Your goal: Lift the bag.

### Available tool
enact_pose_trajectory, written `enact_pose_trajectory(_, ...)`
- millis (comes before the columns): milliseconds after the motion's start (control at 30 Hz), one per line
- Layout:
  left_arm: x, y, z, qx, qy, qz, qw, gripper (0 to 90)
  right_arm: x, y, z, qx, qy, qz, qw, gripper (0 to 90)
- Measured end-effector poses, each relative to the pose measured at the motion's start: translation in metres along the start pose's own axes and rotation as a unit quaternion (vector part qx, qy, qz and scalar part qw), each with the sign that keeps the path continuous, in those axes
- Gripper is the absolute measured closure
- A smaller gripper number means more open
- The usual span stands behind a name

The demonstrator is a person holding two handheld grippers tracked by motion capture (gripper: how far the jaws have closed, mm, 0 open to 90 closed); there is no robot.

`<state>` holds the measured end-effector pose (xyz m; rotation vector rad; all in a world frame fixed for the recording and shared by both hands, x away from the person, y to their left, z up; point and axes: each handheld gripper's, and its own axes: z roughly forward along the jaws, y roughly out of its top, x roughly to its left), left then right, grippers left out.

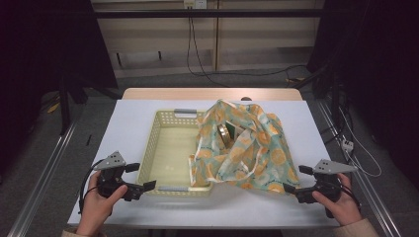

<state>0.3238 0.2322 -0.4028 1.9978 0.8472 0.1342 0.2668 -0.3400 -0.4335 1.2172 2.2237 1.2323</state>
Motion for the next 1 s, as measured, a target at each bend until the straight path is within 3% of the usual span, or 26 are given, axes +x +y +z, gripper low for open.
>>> enact_pose_trajectory(1000, -0.0030, -0.0032, -0.0006, -0.004, -0.001, -0.002, 1.0000, 4.1, 0.0050, -0.0088, -0.0019, 0.001, 0.000, -0.002, 1.0000, 7.2)
